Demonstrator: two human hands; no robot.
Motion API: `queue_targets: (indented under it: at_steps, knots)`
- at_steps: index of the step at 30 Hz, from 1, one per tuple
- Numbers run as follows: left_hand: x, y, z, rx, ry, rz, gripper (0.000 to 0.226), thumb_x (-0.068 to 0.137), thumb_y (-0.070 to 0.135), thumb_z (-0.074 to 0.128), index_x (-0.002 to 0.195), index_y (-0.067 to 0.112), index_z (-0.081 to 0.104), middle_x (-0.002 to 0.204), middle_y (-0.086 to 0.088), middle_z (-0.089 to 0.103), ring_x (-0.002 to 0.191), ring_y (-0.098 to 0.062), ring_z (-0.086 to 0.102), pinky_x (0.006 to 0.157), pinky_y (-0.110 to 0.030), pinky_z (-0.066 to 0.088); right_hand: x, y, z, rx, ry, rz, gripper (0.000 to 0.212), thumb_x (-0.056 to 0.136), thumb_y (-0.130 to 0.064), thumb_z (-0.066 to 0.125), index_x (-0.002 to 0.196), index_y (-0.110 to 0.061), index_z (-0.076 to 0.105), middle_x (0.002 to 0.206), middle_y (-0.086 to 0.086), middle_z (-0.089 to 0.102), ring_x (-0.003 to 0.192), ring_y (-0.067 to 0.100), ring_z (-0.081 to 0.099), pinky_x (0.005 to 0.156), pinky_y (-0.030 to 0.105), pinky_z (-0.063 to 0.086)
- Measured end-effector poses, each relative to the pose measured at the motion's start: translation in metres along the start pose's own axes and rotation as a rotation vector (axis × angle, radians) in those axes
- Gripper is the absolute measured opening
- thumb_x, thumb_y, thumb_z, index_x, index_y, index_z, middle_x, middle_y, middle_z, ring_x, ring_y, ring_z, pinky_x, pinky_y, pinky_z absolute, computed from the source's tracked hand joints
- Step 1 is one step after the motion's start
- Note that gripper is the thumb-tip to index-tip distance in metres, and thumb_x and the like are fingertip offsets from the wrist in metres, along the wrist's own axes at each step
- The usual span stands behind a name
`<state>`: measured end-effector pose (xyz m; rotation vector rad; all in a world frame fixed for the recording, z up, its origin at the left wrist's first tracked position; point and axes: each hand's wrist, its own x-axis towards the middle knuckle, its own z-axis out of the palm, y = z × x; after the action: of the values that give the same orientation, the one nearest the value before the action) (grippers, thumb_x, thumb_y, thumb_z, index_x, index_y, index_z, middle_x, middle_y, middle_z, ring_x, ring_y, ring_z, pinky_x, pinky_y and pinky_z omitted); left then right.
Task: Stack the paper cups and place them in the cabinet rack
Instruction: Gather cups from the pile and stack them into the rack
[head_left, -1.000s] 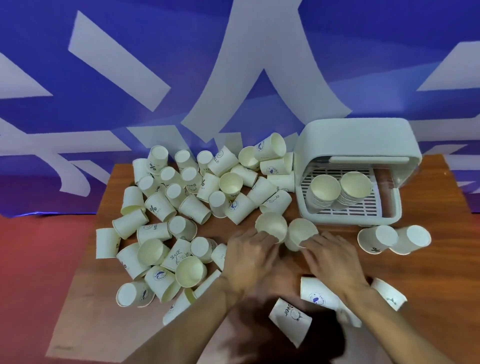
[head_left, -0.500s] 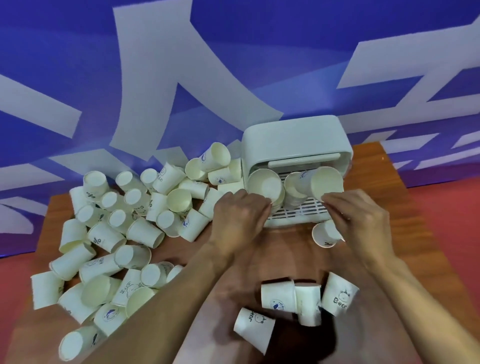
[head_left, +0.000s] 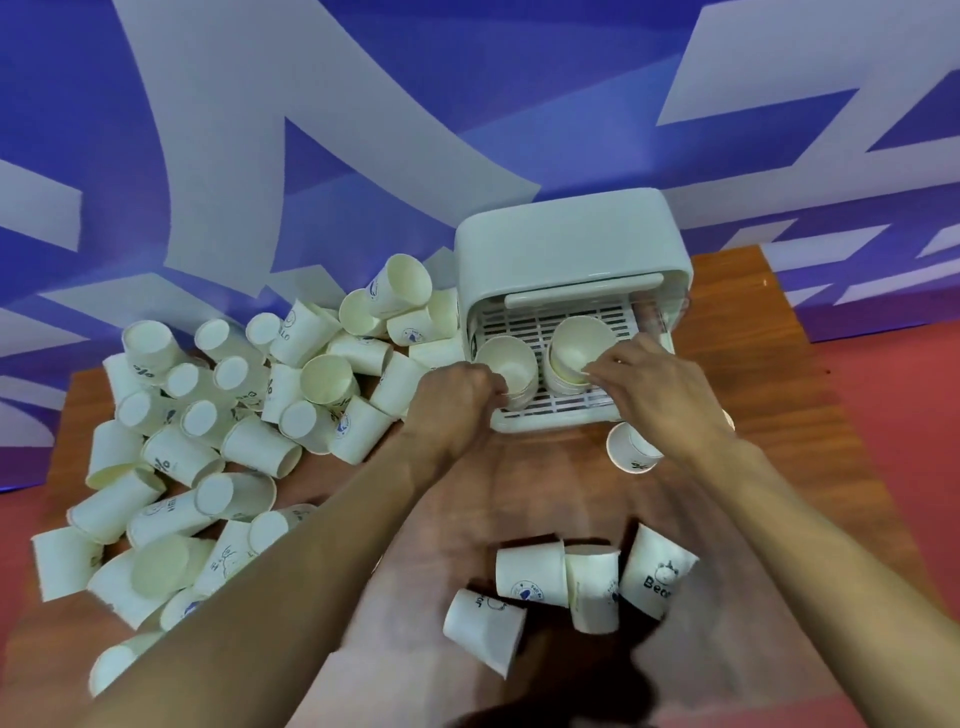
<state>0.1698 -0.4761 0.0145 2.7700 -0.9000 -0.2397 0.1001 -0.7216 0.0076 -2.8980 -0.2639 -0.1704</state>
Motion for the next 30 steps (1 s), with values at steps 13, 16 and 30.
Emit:
queue_targets:
  at_steps: [13,16,30]
  knots:
    - [0.012,0.005,0.02,-0.102,0.039,-0.009,0.025,0.095,0.017,0.058,0.074,0.01,0.069,0.075,-0.008,0.065,0.075,-0.028,0.059,0.061,-0.038,0.048,0.021,-0.007,0.023,0.094,-0.273,0.158,0.028,0.103,-0.029,0.034,0.108,-0.019,0.059,0.104,-0.004,0.064,0.106,0.021,0.042,0.076,0.043,0.049]
    - [0.011,0.003,0.023,-0.099,0.063,-0.002,0.024,0.095,0.017,0.058,0.074,0.01,0.067,0.075,-0.007,0.064,0.076,-0.025,0.058,0.059,-0.035,0.044,0.022,-0.007,0.025,0.091,-0.243,0.134,0.026,0.101,-0.033,0.034,0.104,-0.019,0.056,0.101,-0.005,0.058,0.102,0.02,0.04,0.072,0.039,0.046]
    - [-0.002,-0.008,0.029,0.086,0.102,0.109,0.027,0.074,0.027,0.079,0.086,0.012,0.06,0.088,-0.003,0.058,0.089,-0.023,0.051,0.052,-0.03,0.037,0.017,0.007,0.036,-0.026,-0.152,0.058,0.021,0.089,-0.023,0.067,0.107,-0.015,0.061,0.1,0.002,0.061,0.095,0.027,0.053,0.065,0.04,0.048]
